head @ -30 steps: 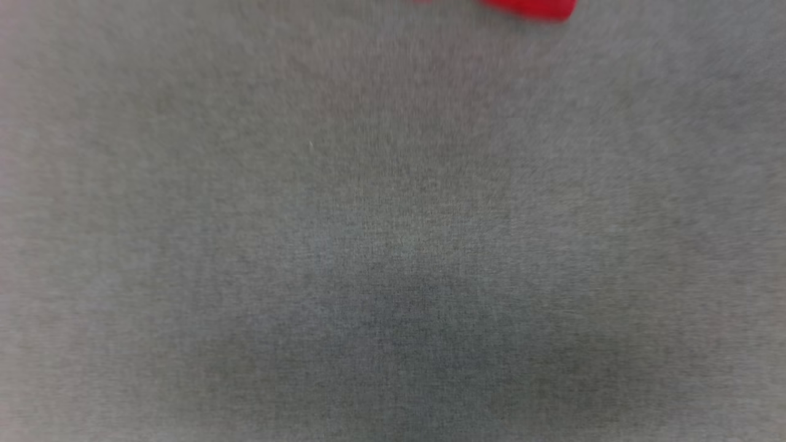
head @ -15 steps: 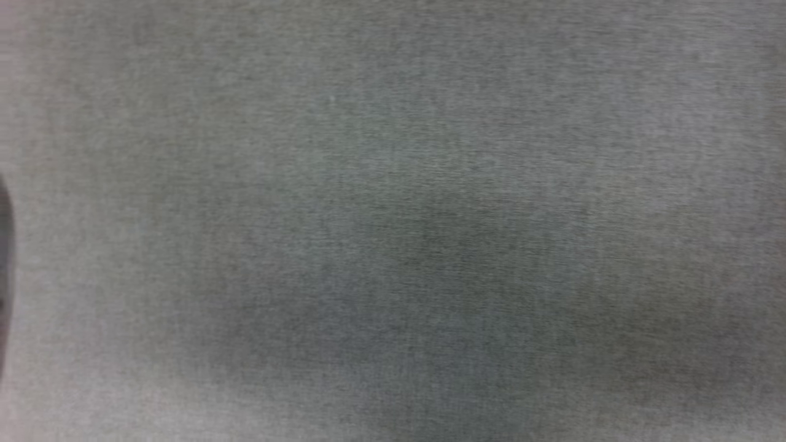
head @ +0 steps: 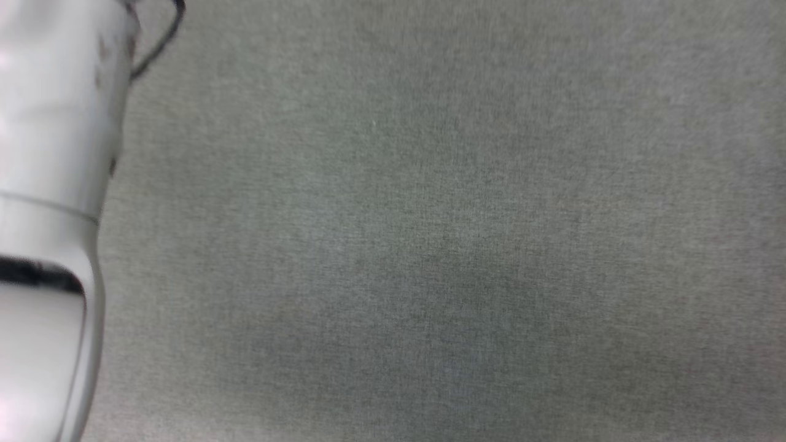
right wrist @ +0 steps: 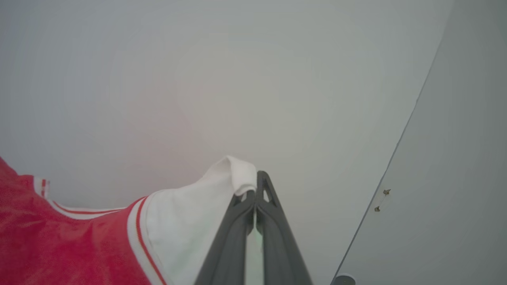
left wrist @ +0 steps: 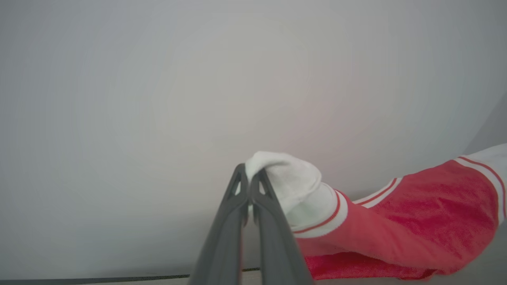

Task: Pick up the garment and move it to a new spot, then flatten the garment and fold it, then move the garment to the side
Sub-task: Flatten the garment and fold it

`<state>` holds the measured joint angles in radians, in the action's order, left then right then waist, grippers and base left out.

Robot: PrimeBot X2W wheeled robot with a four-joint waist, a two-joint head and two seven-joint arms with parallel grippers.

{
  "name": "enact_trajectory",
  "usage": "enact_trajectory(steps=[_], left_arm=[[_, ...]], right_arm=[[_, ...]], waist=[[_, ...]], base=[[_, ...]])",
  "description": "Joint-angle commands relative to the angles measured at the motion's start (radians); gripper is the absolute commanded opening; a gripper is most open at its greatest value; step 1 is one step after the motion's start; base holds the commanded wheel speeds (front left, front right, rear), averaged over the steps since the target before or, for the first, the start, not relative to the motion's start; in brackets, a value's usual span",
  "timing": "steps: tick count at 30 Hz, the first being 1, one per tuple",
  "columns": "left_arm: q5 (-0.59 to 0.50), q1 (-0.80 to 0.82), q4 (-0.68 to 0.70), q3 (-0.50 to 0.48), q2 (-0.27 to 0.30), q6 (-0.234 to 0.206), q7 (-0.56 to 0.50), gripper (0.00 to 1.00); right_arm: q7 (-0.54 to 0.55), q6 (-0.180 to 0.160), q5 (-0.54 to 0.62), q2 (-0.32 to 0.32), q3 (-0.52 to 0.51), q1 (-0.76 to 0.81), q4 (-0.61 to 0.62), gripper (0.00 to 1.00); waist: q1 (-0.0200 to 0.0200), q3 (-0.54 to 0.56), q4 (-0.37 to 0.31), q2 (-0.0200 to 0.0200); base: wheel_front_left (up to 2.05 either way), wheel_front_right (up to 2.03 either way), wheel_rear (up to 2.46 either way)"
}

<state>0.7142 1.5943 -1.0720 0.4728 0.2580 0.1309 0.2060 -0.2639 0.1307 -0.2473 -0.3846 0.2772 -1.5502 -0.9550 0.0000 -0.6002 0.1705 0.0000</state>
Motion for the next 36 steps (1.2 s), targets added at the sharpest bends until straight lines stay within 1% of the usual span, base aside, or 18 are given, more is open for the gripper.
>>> enact_trajectory(steps=[1, 5, 7, 9, 11, 12, 16, 17, 19, 20, 22, 25, 27, 29, 31, 34, 36], left_arm=[[0.032, -0.072, 0.031, 0.017, 0.022, -0.001, -0.016, 0.00], [0.087, -0.220, 0.123, 0.062, 0.065, 0.000, -0.052, 0.00], [0.125, -0.305, 0.180, 0.077, 0.084, 0.000, -0.076, 0.00], [0.141, -0.386, 0.235, 0.096, 0.120, 0.000, -0.096, 0.00], [0.179, -0.479, 0.299, 0.095, 0.144, 0.000, -0.118, 0.00], [0.179, -0.479, 0.299, 0.095, 0.144, 0.000, -0.118, 0.00], [0.216, -0.685, 0.462, 0.105, 0.217, -0.001, -0.130, 0.00], [0.225, -0.743, 0.507, 0.105, 0.235, -0.008, -0.126, 0.00], [0.242, -0.865, 0.602, 0.104, 0.277, -0.029, -0.126, 0.00], [0.250, -0.922, 0.648, 0.103, 0.295, -0.041, -0.120, 0.00], [0.268, -1.038, 0.745, 0.096, 0.329, -0.076, -0.117, 0.00], [0.293, -1.192, 0.866, 0.091, 0.372, -0.122, -0.101, 0.00], [0.300, -1.272, 0.925, 0.094, 0.392, -0.136, -0.086, 0.00], [0.319, -1.340, 0.955, 0.095, 0.401, -0.150, -0.080, 0.00], [0.340, -1.393, 0.976, 0.109, 0.400, -0.155, -0.092, 0.00], [0.370, -1.446, 0.987, 0.124, 0.395, -0.168, -0.119, 0.00], [0.387, -1.475, 0.986, 0.132, 0.389, -0.176, -0.132, 0.00]], right_arm=[[0.000, 0.000, -0.054, -0.023, 0.044, 0.062, 0.026, 0.00], [0.014, 0.000, -0.173, -0.080, 0.145, 0.210, 0.102, 0.00], [0.014, 0.000, -0.231, -0.117, 0.175, 0.286, 0.157, 0.00], [0.020, 0.000, -0.291, -0.146, 0.199, 0.372, 0.219, 0.00], [0.019, 0.000, -0.337, -0.185, 0.215, 0.458, 0.284, 0.00], [0.019, 0.000, -0.337, -0.185, 0.215, 0.458, 0.284, 0.00], [0.008, 0.000, -0.371, -0.254, 0.212, 0.639, 0.410, 0.00], [0.006, 0.000, -0.372, -0.267, 0.207, 0.689, 0.441, 0.00], [0.002, 0.000, -0.347, -0.302, 0.180, 0.784, 0.500, 0.00], [0.000, 0.000, -0.340, -0.309, 0.159, 0.833, 0.529, 0.00], [-0.002, 0.000, -0.284, -0.331, 0.112, 0.933, 0.594, 0.00], [-0.002, 0.000, -0.178, -0.325, 0.000, 1.094, 0.705, 0.00], [-0.002, 0.000, -0.115, -0.299, -0.074, 1.203, 0.773, 0.00], [-0.002, 0.000, -0.058, -0.282, -0.125, 1.303, 0.823, 0.00], [-0.001, 0.000, -0.026, -0.271, -0.144, 1.393, 0.837, 0.00], [-0.001, 0.000, -0.035, -0.250, -0.162, 1.478, 0.842, 0.00], [0.000, 0.000, -0.032, -0.258, -0.145, 1.517, 0.831, 0.00]], waist=[[0.0000, 0.118, -0.002, 0.0000], [0.0000, 0.206, -0.007, 0.0000], [0.0000, 0.245, -0.010, 0.0000], [0.0000, 0.280, -0.015, 0.0000], [0.0000, 0.310, -0.019, 0.0000], [0.0000, 0.310, -0.019, 0.0000], [0.0000, 0.359, -0.028, 0.0000], [0.0000, 0.368, -0.030, 0.0000], [0.0000, 0.385, -0.034, 0.0000], [0.0000, 0.392, -0.036, 0.0000], [0.0000, 0.398, -0.039, 0.0000], [0.0000, 0.402, -0.041, 0.0000], [0.0000, 0.403, -0.040, 0.0000], [0.0000, 0.402, -0.039, 0.0000], [0.0000, 0.401, -0.040, 0.0000], [0.0000, 0.396, -0.041, 0.0000], [0.0000, 0.392, -0.043, 0.0000]], base=[[0.00, 0.00, 0.00], [0.00, 0.00, 0.00], [0.00, 0.00, 0.00], [0.00, 0.00, 0.00], [0.00, 0.00, 0.00], [0.00, 0.00, 0.00], [0.00, 0.00, 0.00], [0.00, 0.00, 0.00], [0.00, 0.00, 0.00], [0.00, 0.00, 0.00], [0.00, 0.00, 0.00], [0.00, 0.00, 0.00], [0.00, 0.00, 0.00], [0.00, 0.00, 0.00], [0.00, 0.00, 0.00], [0.00, 0.00, 0.00], [0.00, 0.00, 0.00]])
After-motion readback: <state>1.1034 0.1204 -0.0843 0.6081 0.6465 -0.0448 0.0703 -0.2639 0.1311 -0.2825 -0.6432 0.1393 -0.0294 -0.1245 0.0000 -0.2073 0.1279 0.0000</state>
